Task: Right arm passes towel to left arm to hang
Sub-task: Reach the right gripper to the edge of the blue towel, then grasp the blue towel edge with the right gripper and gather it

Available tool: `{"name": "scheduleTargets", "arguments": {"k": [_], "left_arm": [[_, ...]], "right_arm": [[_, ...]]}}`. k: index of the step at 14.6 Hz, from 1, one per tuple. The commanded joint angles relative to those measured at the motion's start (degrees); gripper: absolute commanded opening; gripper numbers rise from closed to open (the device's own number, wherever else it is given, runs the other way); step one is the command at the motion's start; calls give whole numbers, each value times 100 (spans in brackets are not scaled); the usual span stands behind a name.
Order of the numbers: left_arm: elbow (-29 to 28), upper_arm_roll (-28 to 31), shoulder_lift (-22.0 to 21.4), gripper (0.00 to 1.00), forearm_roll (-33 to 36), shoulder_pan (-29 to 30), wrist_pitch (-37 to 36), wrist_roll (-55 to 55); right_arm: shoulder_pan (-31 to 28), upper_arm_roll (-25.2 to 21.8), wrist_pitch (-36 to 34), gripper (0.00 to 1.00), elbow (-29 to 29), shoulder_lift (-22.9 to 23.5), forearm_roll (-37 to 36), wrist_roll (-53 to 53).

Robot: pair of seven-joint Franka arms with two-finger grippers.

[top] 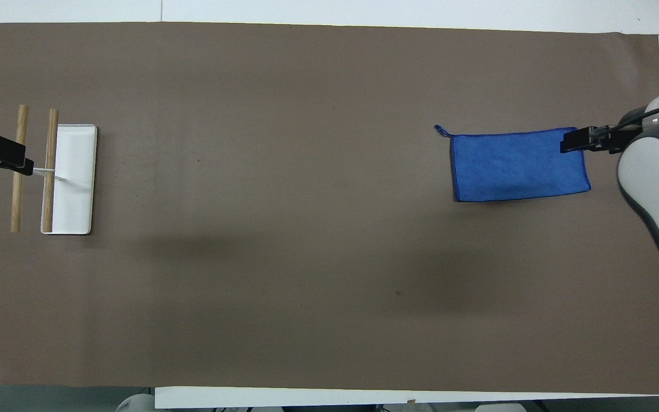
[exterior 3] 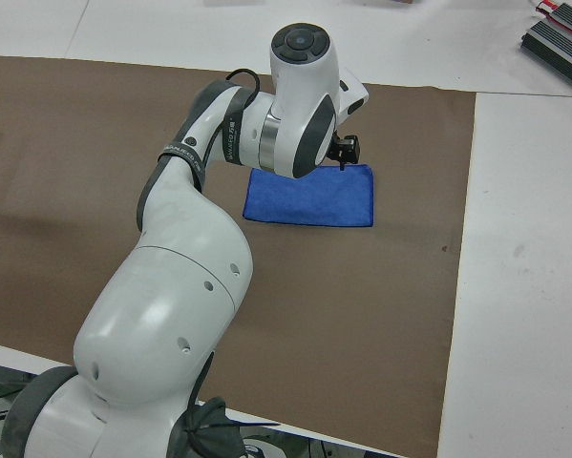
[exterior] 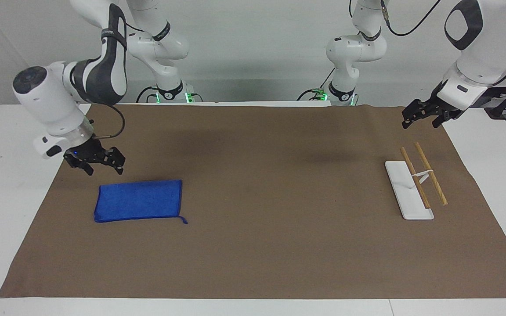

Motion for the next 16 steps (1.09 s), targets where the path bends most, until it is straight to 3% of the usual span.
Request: {"name": "scheduleTargets", "arguments": {"k": [1, 11, 16], "left_arm": [[-31, 21, -80, 100, 60, -3, 32, 33], [-49, 12, -80, 100, 60, -3, 32, 33], [-49, 12, -80, 100, 60, -3, 32, 33]], "right_arm": [[-27, 23, 810, 99, -556, 176, 6, -584], [8, 23, 1312, 98, -619, 810, 6, -727], [26, 31, 1348, 91, -619, 1003, 6, -718]]}}
